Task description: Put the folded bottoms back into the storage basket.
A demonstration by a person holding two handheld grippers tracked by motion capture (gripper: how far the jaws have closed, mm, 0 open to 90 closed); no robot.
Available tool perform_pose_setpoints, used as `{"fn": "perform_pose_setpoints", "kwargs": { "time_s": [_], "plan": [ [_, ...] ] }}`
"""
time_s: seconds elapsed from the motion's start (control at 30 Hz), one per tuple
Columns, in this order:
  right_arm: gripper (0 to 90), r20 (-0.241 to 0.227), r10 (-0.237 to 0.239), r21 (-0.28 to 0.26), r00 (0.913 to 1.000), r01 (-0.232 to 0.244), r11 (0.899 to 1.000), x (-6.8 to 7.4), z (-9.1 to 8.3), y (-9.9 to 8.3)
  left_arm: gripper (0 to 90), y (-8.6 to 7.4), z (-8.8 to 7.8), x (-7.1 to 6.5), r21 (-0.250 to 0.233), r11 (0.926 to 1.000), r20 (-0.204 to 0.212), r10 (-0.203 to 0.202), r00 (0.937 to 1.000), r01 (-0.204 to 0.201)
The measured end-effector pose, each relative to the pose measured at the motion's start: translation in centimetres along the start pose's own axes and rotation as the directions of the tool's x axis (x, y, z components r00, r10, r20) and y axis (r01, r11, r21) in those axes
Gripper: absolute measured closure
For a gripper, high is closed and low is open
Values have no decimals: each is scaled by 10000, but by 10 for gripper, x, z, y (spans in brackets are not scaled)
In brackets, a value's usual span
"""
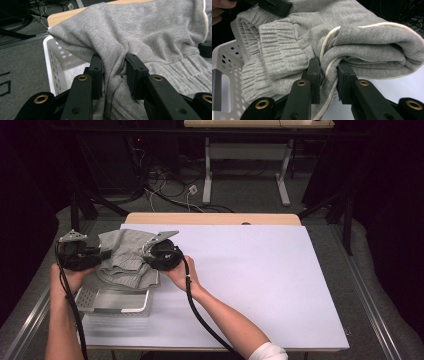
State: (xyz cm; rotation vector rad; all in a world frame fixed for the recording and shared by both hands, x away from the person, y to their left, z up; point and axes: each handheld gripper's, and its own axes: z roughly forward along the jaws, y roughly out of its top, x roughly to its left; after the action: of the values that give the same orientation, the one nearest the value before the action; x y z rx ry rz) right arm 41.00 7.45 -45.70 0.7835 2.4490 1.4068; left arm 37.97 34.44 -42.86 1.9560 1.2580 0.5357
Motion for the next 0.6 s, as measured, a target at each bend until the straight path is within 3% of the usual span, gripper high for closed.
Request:
{"fn": "perform_pose_setpoints", "kwargs": {
  "time_s": [0.6],
  "plan": [
    [749, -116, 227, 116, 9997, -225, 9997, 8, 17, 1, 701, -4, 3, 7, 179, 9998, -708, -109, 9974, 122]
  ]
}}
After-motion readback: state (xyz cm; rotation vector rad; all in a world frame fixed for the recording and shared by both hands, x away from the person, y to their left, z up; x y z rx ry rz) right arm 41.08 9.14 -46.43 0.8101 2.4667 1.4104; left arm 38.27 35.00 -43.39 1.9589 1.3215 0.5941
